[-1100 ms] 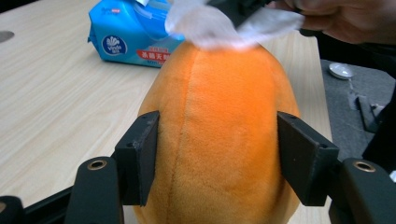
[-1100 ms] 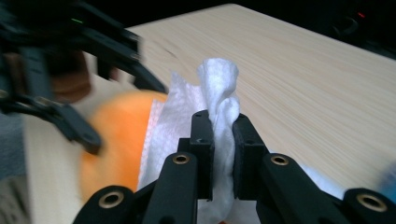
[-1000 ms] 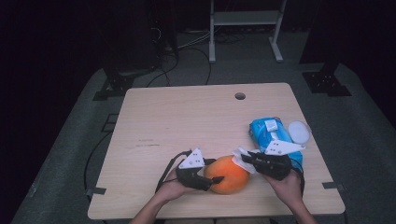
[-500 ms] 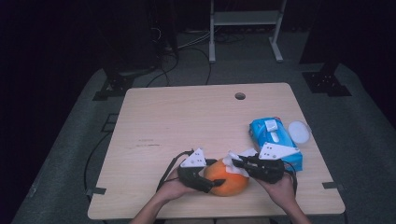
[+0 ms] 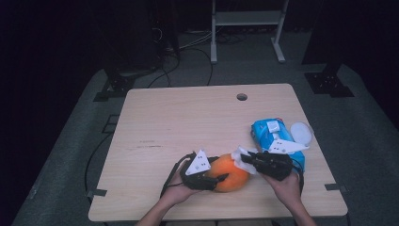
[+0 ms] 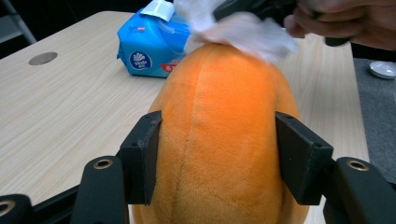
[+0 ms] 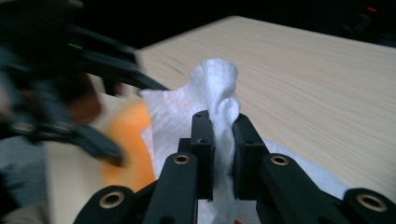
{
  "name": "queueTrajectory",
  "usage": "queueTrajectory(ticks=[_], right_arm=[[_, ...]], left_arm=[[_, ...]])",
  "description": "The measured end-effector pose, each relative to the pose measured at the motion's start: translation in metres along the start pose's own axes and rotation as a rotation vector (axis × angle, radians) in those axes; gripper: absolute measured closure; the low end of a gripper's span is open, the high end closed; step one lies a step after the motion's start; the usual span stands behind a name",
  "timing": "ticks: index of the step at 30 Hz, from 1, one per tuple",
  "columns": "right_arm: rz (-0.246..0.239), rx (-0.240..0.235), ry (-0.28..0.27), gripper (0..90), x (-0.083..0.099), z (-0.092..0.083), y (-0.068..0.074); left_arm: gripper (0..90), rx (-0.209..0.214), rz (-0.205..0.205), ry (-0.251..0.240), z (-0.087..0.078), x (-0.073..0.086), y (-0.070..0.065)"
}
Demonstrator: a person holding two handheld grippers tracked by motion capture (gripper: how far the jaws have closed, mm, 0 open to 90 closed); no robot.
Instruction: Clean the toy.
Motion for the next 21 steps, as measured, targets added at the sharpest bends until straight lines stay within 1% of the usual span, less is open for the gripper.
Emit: queueTrajectory(ticks=[1,3,4,5,6,7,8,9,10,11,12,13,14,16,17,19,20,21], right_arm=[[-0.017,-0.028,-0.008,80.4,-0.002,0.004,0.007],[-0.056,-0.015,0.016,80.4,-0.004,0.010,0.014],[-0.065,-0.008,0.024,80.4,-0.004,0.011,0.015],[-0.049,-0.015,0.020,80.4,-0.003,0.011,0.012],[-0.034,-0.012,0.019,80.5,-0.002,0.010,0.009],[-0.023,-0.001,0.021,80.4,0.000,0.008,0.003],[-0.023,-0.001,0.021,80.4,0.000,0.008,0.003],[-0.004,0.028,0.032,80.4,0.005,0.005,-0.005],[0.002,0.034,0.037,80.4,0.006,0.003,-0.007],[0.011,0.039,0.038,80.4,0.008,0.001,-0.010],[0.011,0.039,0.038,80.4,0.008,0.001,-0.010],[0.017,0.039,0.037,80.4,0.009,0.000,-0.011],[0.015,0.040,0.040,80.4,0.009,0.000,-0.010],[0.007,0.043,0.045,80.5,0.008,0.001,-0.009],[0.006,0.039,0.042,80.5,0.008,0.002,-0.008],[0.011,0.035,0.039,80.5,0.007,0.002,-0.007],[0.008,0.019,0.023,80.5,0.004,0.003,-0.002],[0.003,0.005,0.017,80.5,0.003,0.005,0.002]], left_arm=[[38.1,0.000,0.000,0.000,0.000,0.000,0.000],[37.7,0.008,-0.006,0.003,0.000,0.001,-0.001],[37.0,0.028,-0.012,0.006,-0.001,0.001,0.000],[35.6,0.046,-0.016,0.009,-0.001,0.002,0.000],[34.0,0.046,-0.016,0.009,-0.001,0.002,0.000],[31.6,0.078,-0.013,0.013,-0.003,0.002,-0.001],[31.6,0.105,-0.014,0.013,-0.004,0.002,-0.002],[28.7,0.173,-0.009,0.011,-0.006,0.001,-0.005],[28.6,0.204,0.001,0.005,-0.008,0.000,-0.006],[28.2,0.204,0.002,0.006,-0.008,0.000,-0.006],[26.5,0.204,0.002,0.006,-0.008,0.000,-0.006],[23.9,0.195,0.000,0.008,-0.008,-0.001,-0.006],[21.3,0.169,-0.023,0.031,-0.005,0.000,-0.003],[16.5,0.167,-0.052,0.058,-0.001,0.003,0.000],[16.1,0.172,-0.064,0.059,0.000,0.005,0.001],[17.6,0.168,-0.061,0.057,-0.001,0.006,0.001],[25.6,0.162,-0.050,0.054,-0.001,0.006,0.000],[29.2,0.148,-0.026,0.039,-0.003,0.005,0.000]])
Point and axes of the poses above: each handheld gripper's, and its own axes: z roughly forward along the jaws, x roughly out of its underside, y roughly to its left, the point moved 4 cm from there along z, roughly forward along the jaws, and after that the axes turned 11 degrees about -x, right-handed, at the moved point
